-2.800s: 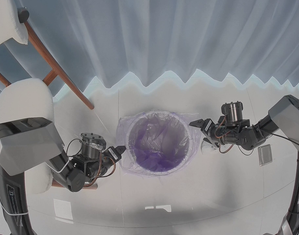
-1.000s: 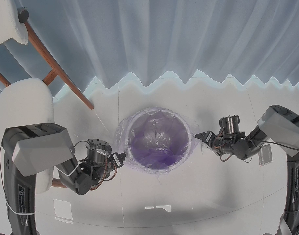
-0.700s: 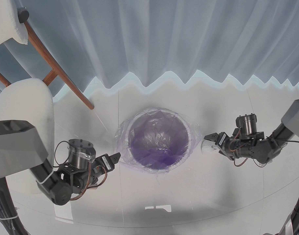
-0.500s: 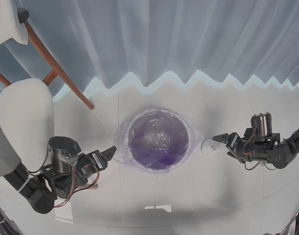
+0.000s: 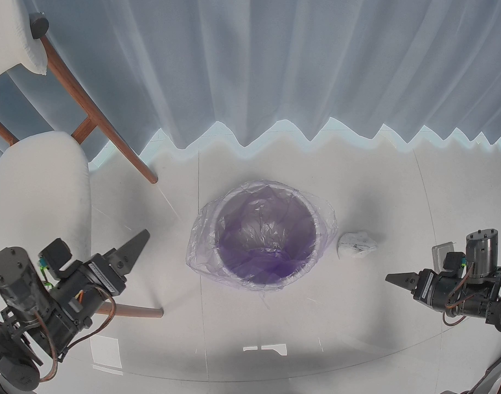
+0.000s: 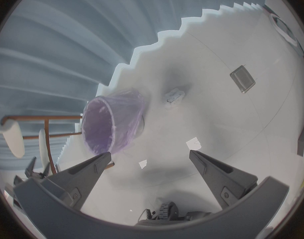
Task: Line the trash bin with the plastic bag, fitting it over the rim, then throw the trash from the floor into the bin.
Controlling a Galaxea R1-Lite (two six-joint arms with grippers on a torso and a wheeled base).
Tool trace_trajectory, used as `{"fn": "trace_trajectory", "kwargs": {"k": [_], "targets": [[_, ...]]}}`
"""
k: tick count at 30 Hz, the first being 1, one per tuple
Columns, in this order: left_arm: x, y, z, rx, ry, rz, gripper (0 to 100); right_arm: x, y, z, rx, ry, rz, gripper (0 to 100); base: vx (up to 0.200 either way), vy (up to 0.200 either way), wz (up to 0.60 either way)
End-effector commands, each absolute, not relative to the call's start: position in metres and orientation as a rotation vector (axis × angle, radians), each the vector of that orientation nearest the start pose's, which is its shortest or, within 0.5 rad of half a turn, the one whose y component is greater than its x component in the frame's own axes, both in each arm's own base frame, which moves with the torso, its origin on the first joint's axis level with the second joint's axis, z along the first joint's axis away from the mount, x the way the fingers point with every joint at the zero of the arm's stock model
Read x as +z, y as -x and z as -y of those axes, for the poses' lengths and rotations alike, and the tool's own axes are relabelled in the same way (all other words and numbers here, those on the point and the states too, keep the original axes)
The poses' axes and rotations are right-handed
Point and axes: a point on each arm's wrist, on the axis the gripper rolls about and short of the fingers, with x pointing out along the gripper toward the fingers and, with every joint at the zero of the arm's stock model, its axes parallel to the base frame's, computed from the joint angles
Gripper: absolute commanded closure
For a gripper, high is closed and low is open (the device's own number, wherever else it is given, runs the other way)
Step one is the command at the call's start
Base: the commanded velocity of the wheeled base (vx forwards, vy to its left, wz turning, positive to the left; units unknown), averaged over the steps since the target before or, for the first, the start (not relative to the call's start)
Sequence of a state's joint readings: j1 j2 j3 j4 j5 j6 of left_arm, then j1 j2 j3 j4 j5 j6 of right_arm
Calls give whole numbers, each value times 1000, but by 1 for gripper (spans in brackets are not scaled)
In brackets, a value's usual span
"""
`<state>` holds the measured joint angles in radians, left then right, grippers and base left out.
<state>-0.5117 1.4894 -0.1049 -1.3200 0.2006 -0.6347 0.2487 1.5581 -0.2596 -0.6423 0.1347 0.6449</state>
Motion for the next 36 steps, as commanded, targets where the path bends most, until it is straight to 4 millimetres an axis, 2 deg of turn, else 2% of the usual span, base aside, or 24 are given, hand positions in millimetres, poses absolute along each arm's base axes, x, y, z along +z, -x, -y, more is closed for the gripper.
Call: {"fn": "trace_trajectory", "kwargs": {"k": [1, 3, 5, 10, 16, 21, 22, 30, 36], "targets": [[159, -129, 66, -335, 672, 15, 0, 89, -173, -48, 184, -508, -714, 0, 0, 0, 0], [160, -127, 65, -335, 675, 23, 0, 89, -173, -48, 186, -504, -713, 0, 0, 0, 0], [158, -113, 58, -339, 669, 28, 0, 86, -171, -48, 199, -456, -727, 0, 0, 0, 0], [154, -108, 49, -284, 636, -1, 0, 82, -179, -51, 231, -387, -740, 0, 0, 0, 0], [152, -107, 47, -268, 611, -17, 0, 58, -196, -64, 267, -337, -831, 0, 0, 0, 0], [152, -105, 45, -259, 541, -4, 0, 33, -213, -83, 325, -313, -835, 0, 0, 0, 0], [152, -106, 43, -243, 519, -1, 0, 23, -217, -92, 357, -300, -829, 0, 0, 0, 0], [152, -109, 39, -199, 507, 12, 0, -25, -227, -133, 491, -245, -797, 0, 0, 0, 0], [152, -110, 37, -185, 484, 16, 0, -47, -239, -159, 552, -231, -757, 0, 0, 0, 0]]}}
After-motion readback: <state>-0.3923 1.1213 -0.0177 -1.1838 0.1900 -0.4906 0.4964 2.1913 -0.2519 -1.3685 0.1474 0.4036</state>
